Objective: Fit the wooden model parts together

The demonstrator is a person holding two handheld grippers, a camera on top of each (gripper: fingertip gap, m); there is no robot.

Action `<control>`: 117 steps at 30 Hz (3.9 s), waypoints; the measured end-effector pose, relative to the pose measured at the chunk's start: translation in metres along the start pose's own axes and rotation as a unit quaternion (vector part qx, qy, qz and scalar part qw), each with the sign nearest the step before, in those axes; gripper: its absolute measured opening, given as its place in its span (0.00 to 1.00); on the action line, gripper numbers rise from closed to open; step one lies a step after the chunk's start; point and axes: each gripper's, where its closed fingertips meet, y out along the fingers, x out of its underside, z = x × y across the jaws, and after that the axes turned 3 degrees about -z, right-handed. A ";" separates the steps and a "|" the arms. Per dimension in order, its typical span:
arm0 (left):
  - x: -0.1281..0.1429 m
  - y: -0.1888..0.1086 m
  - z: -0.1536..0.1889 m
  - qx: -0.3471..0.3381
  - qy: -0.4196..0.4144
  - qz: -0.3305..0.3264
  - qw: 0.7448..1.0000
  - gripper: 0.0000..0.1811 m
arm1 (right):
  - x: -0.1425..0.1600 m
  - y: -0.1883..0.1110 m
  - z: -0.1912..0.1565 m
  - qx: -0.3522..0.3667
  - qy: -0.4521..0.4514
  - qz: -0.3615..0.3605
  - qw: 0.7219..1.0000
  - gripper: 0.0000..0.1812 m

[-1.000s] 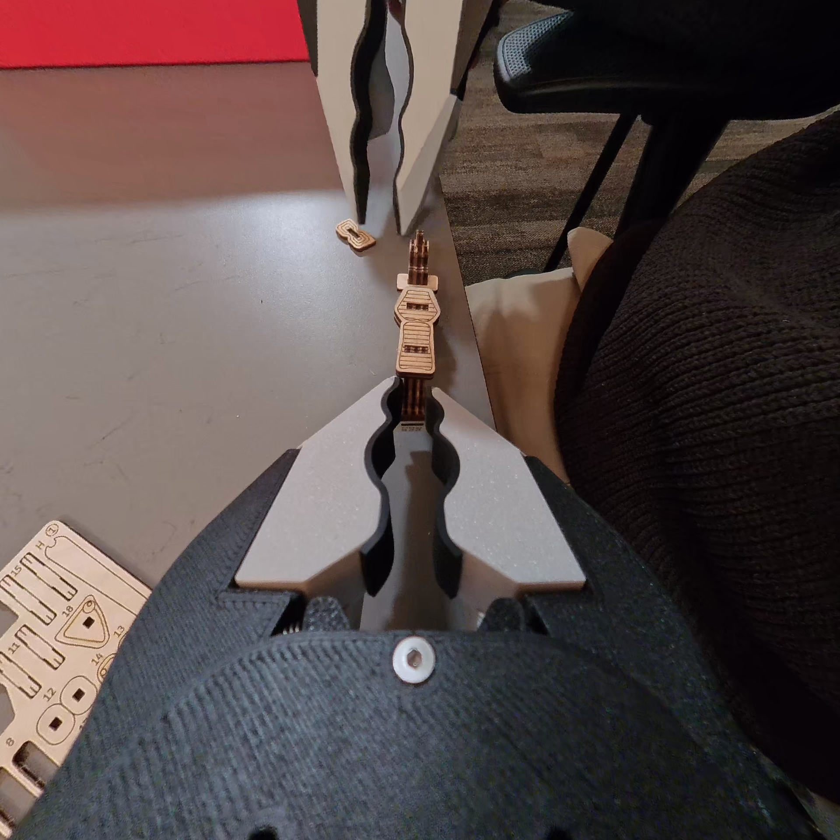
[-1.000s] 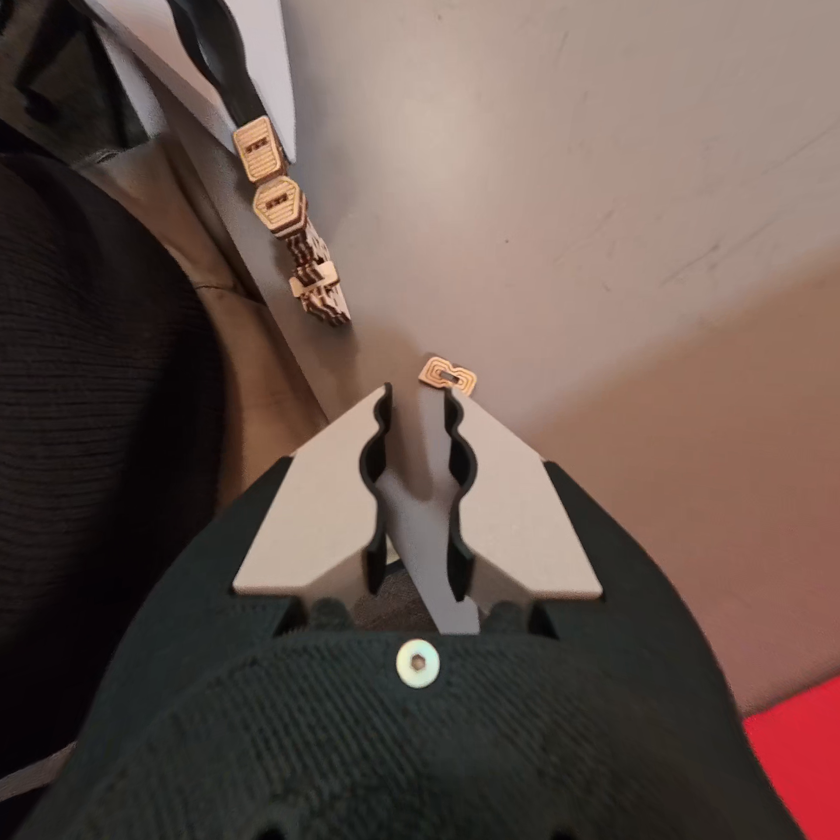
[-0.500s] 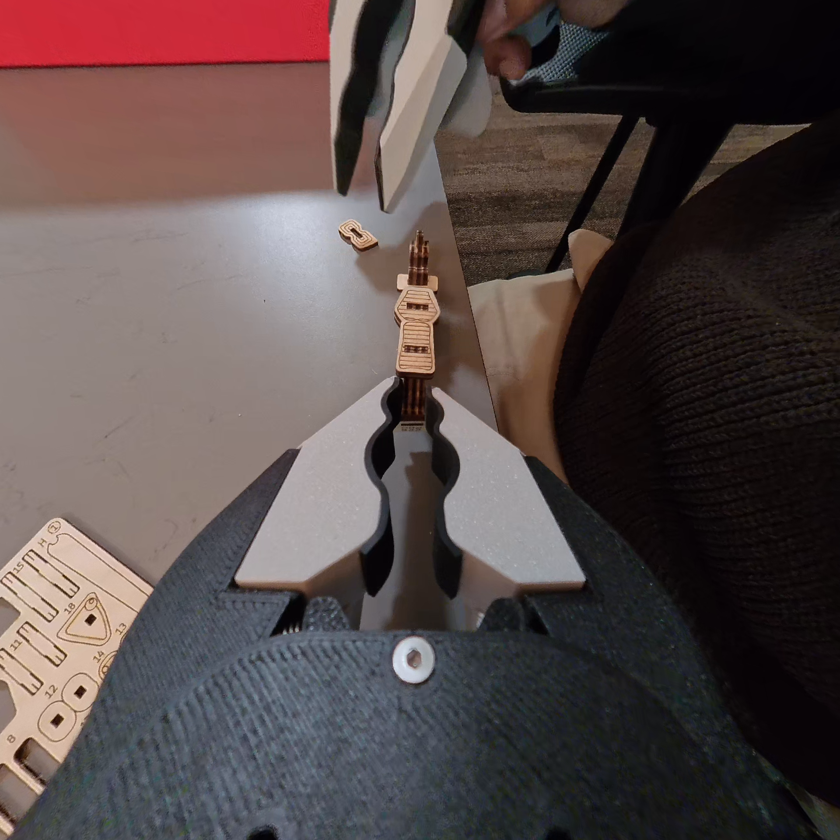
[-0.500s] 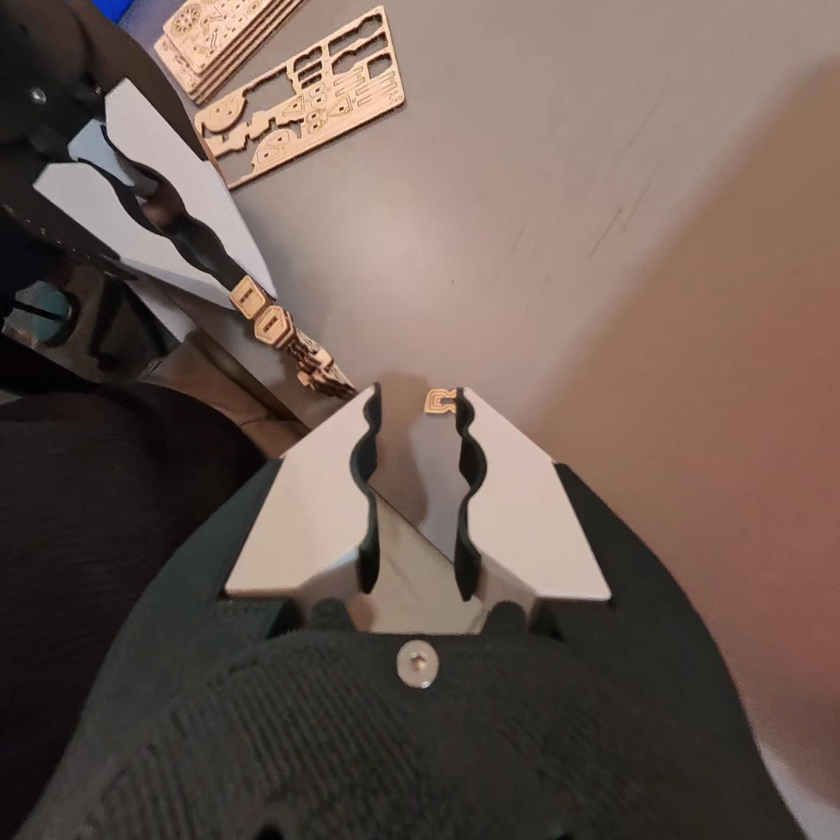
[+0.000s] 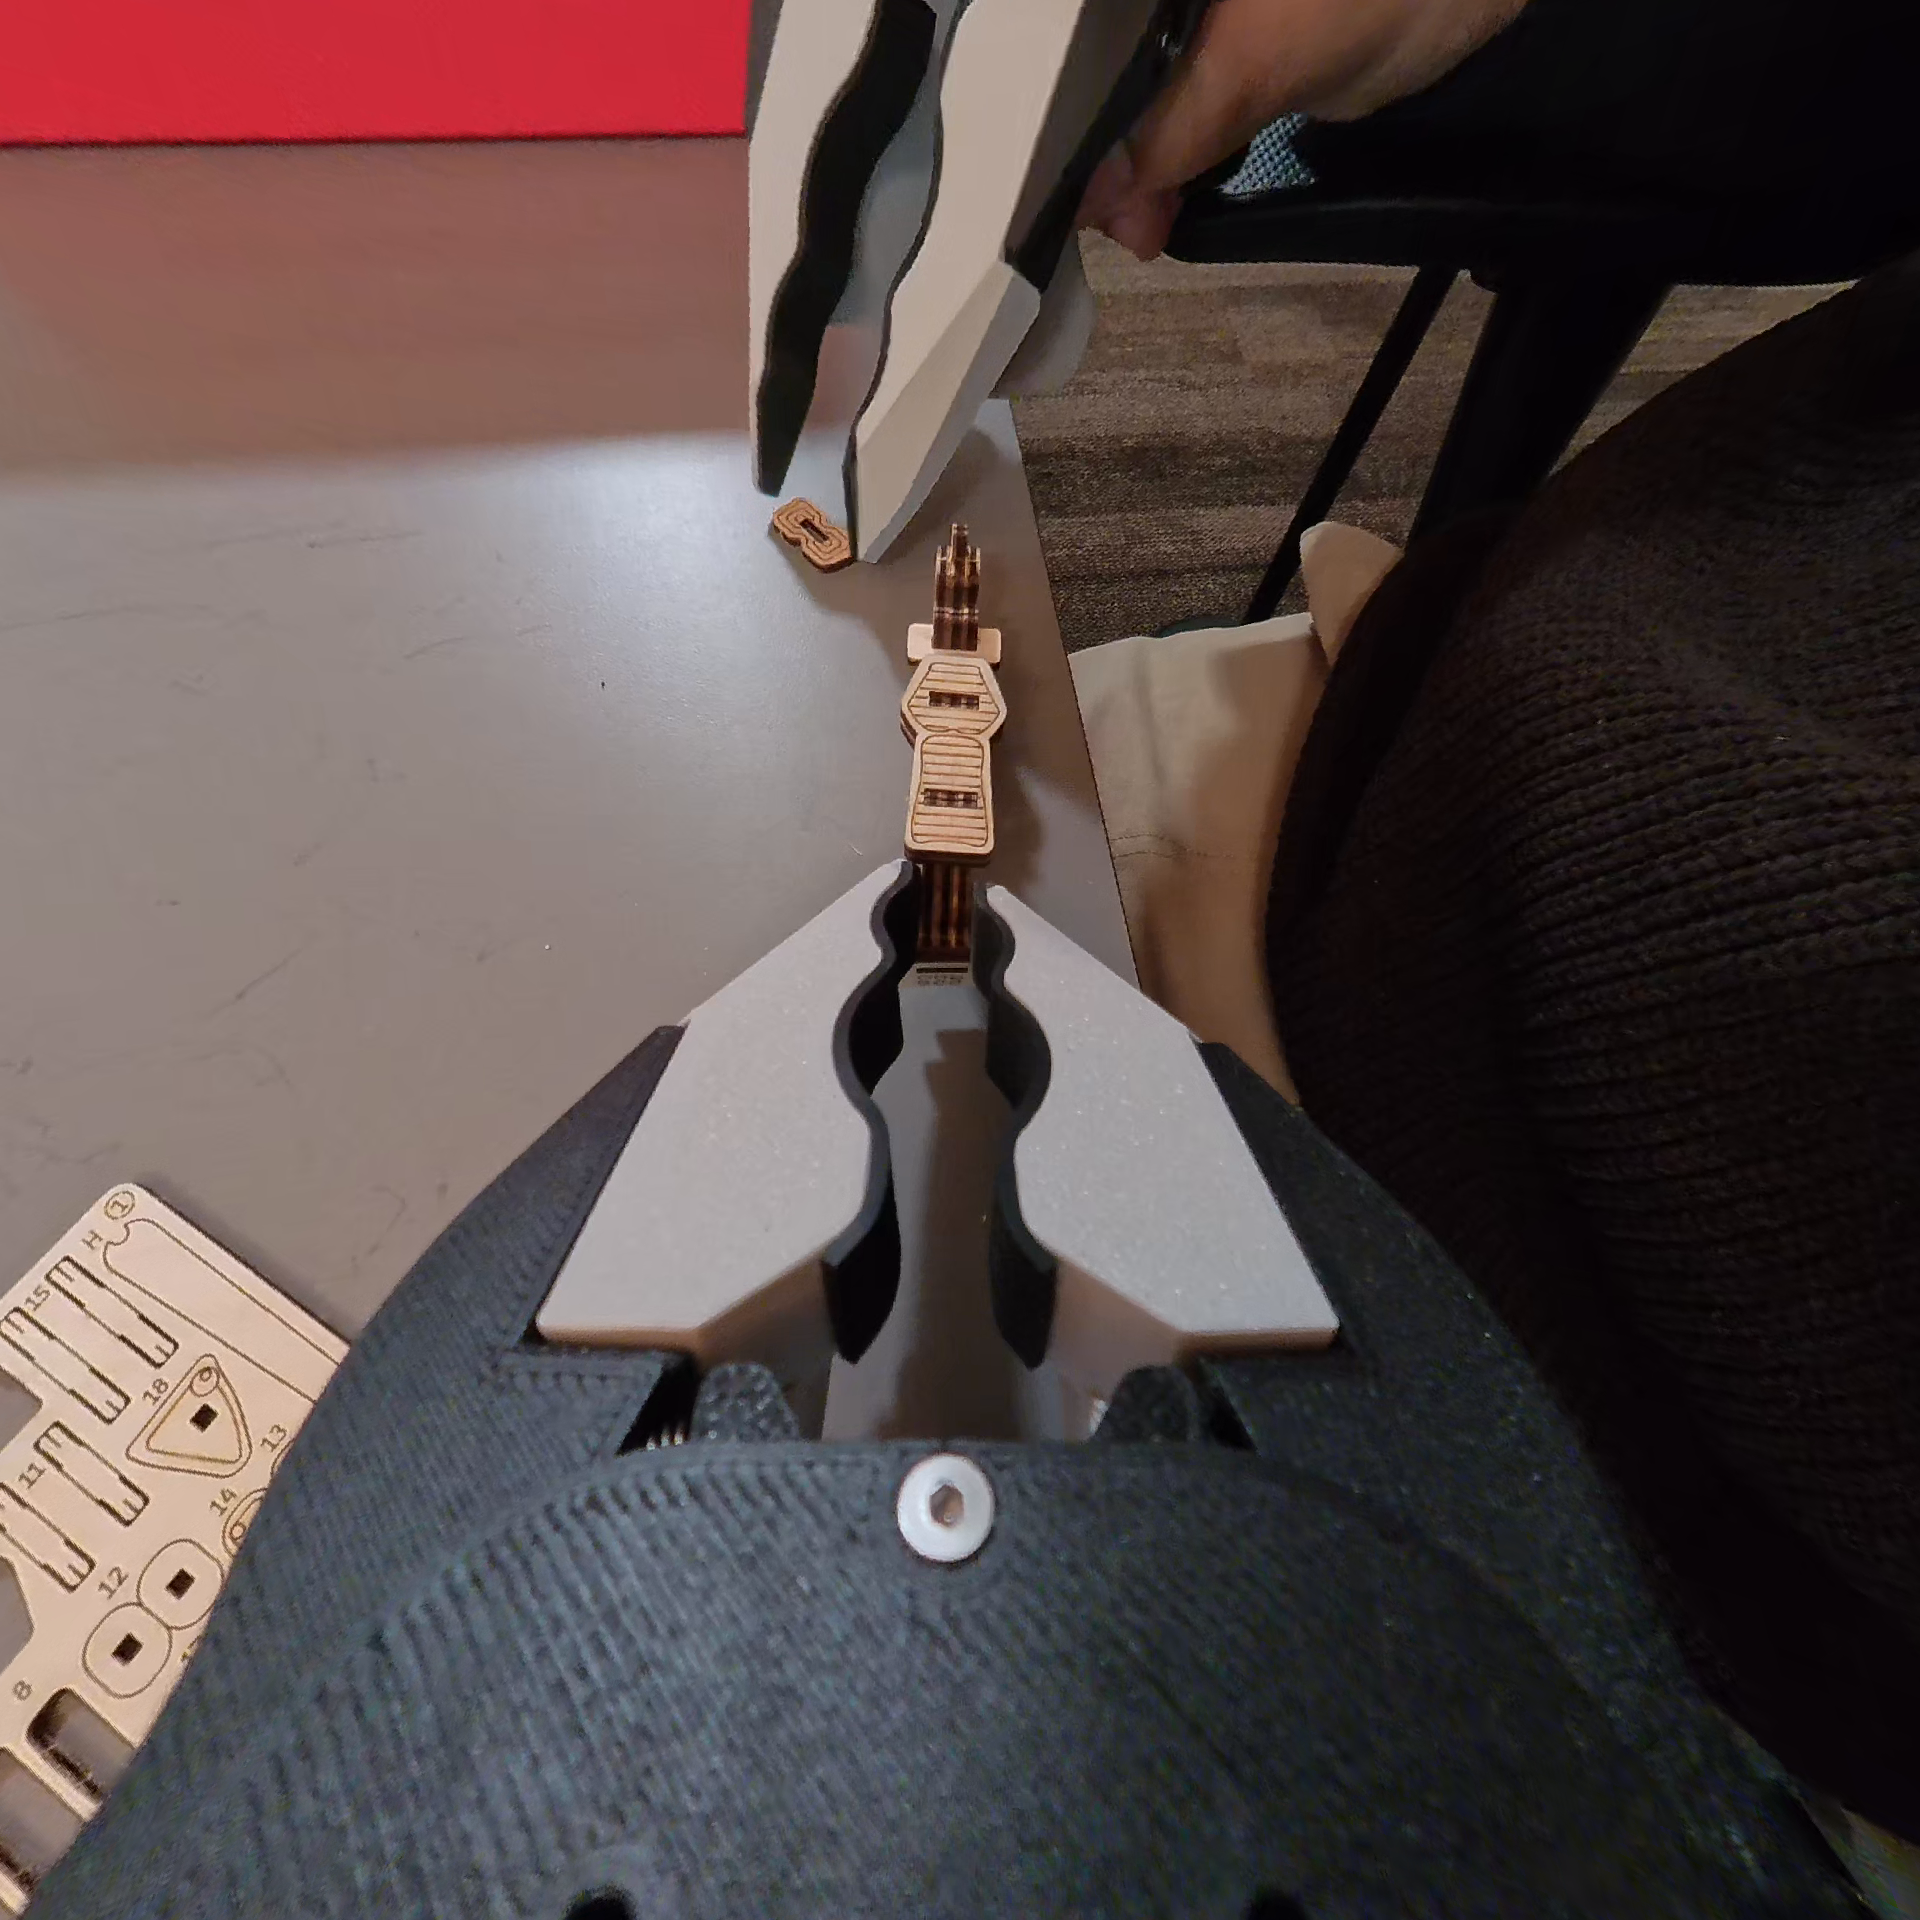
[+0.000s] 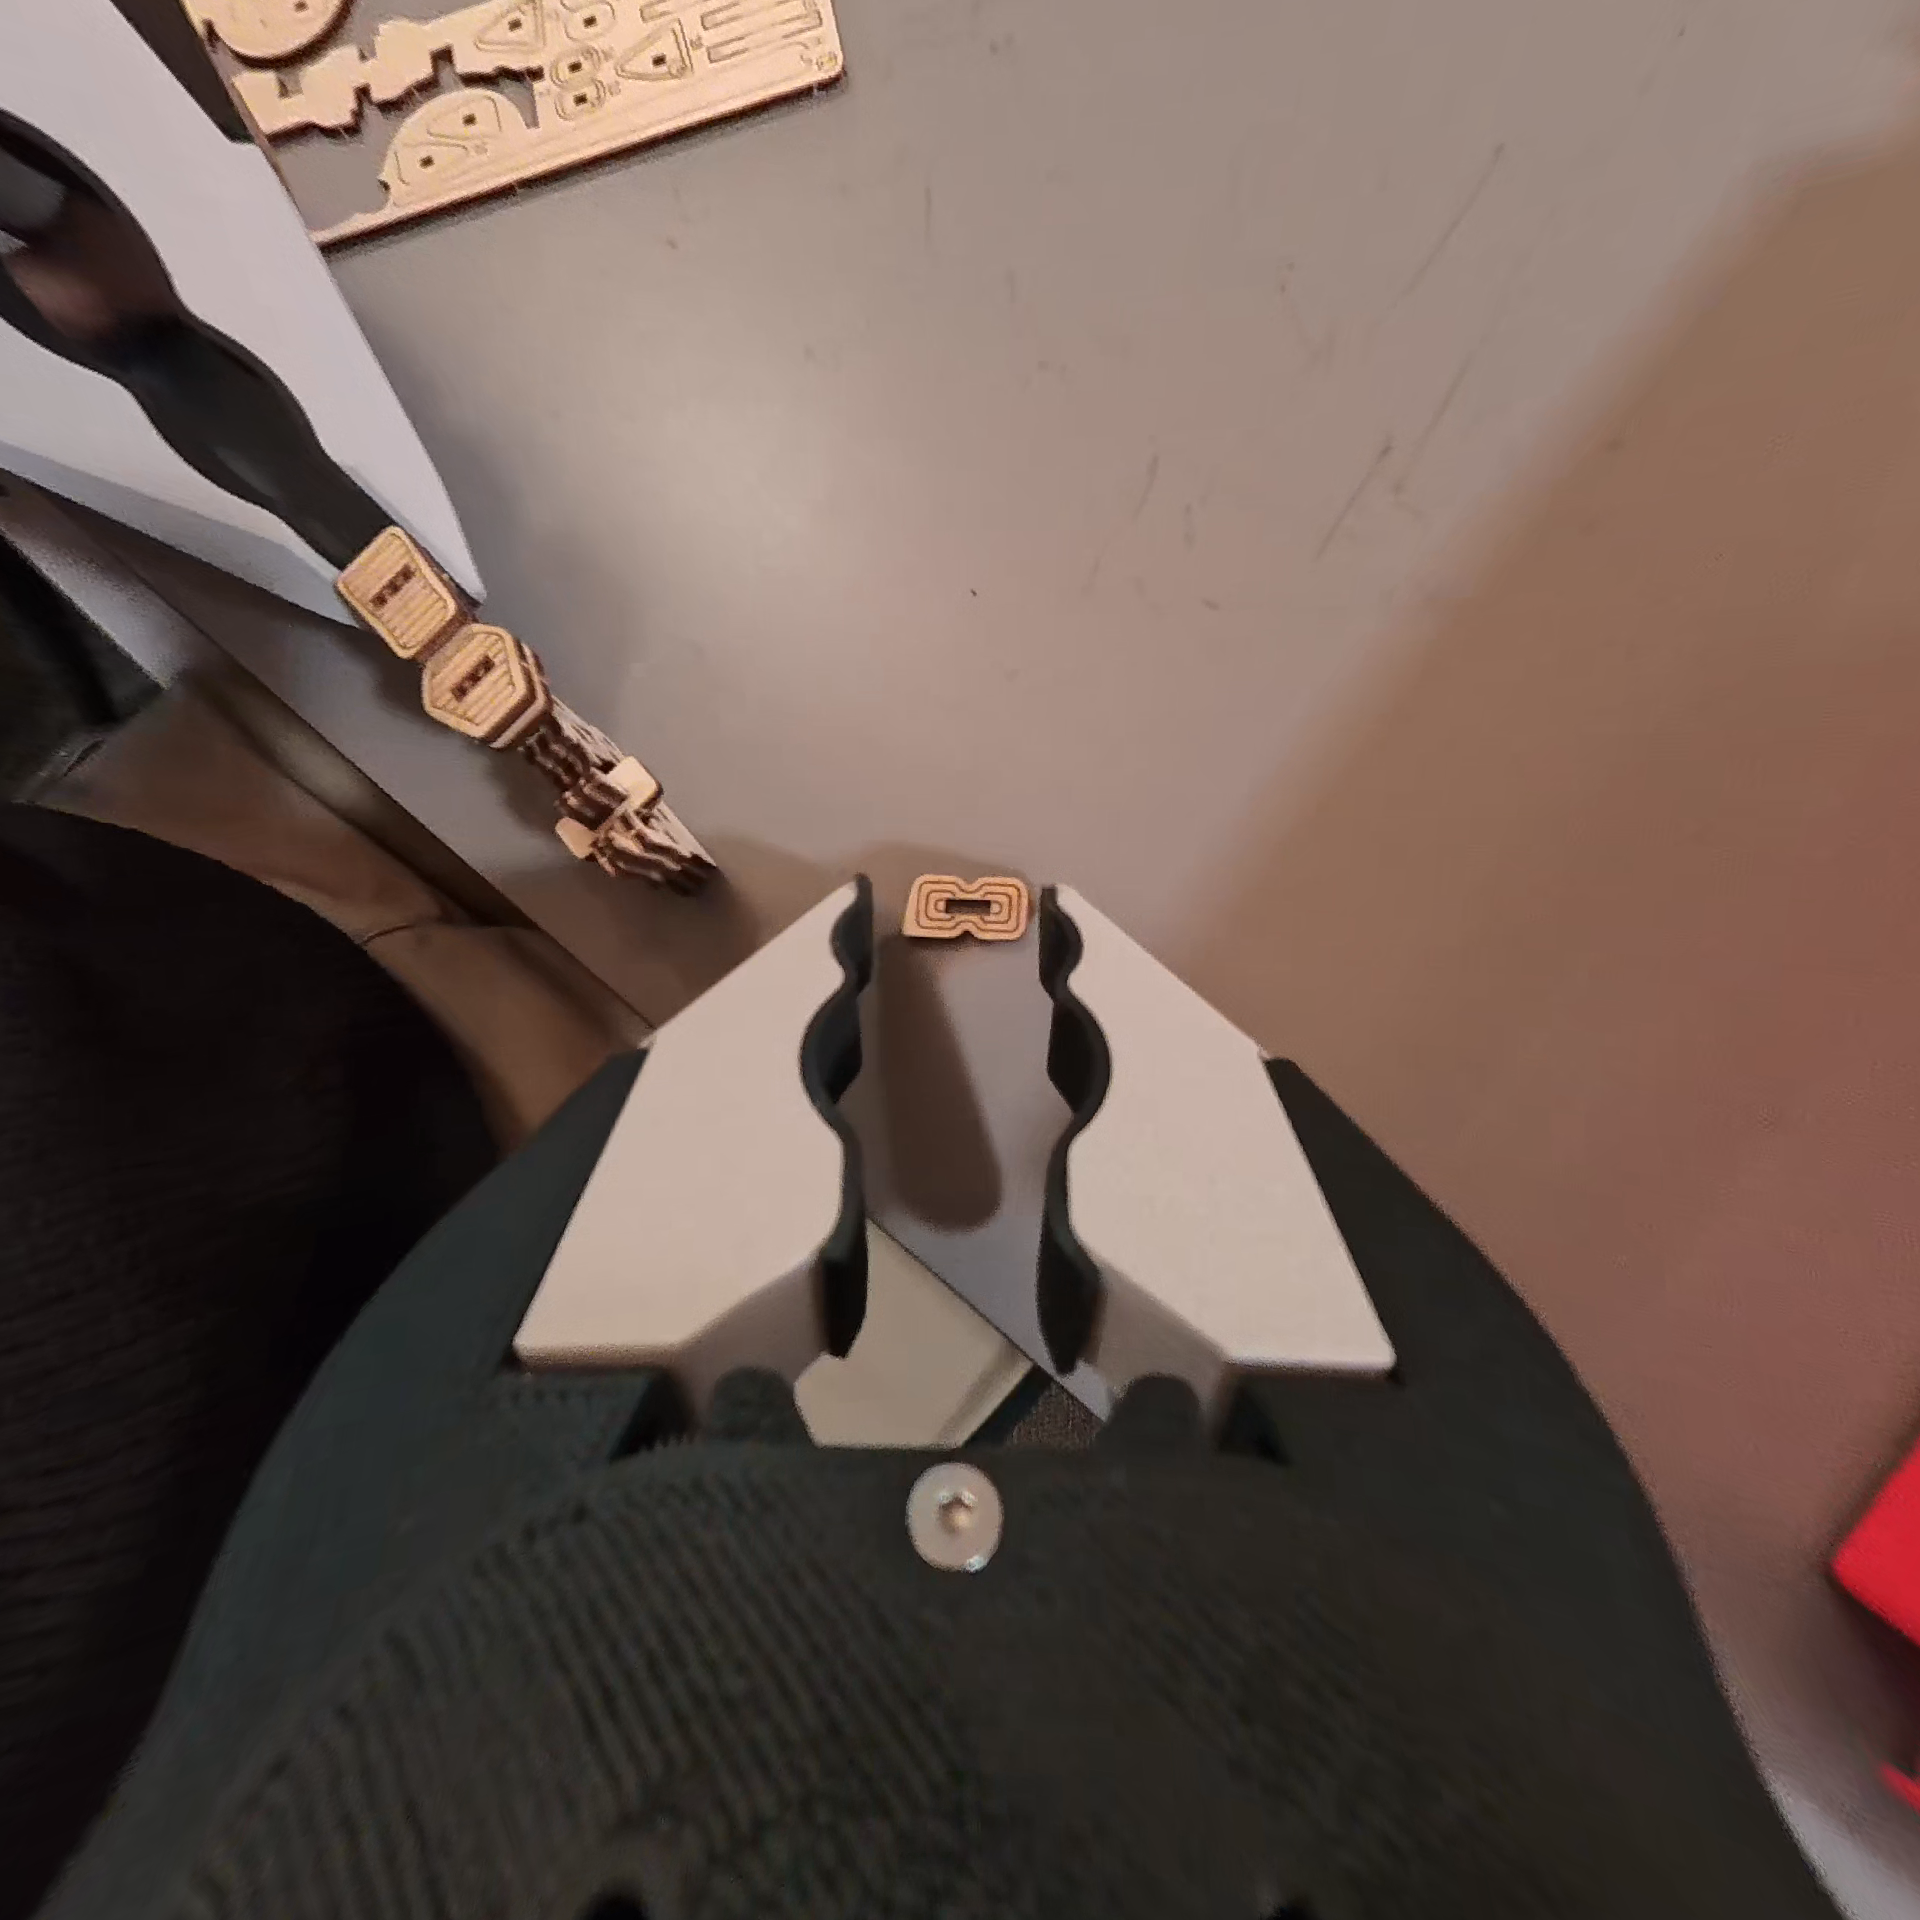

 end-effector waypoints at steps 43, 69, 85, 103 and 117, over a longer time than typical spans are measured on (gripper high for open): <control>0.000 0.001 0.001 -0.001 0.004 -0.001 1.000 0.04 | 0.009 -0.007 0.025 0.128 -0.059 -0.034 0.989 0.13; 0.000 0.002 0.002 0.000 0.006 -0.003 1.000 0.04 | 0.002 0.003 0.013 0.081 0.012 -0.006 0.997 0.21; 0.000 0.002 0.002 0.000 0.010 -0.003 1.000 0.04 | 0.010 -0.006 -0.002 0.014 -0.091 -0.012 0.996 0.17; 0.001 0.002 0.001 0.000 0.006 -0.003 1.000 0.04 | 0.009 0.000 0.000 0.067 -0.013 -0.029 0.997 0.13; 0.001 0.001 0.002 0.000 0.008 -0.003 1.000 0.04 | -0.028 -0.025 -0.036 -0.043 -0.073 0.077 0.993 0.13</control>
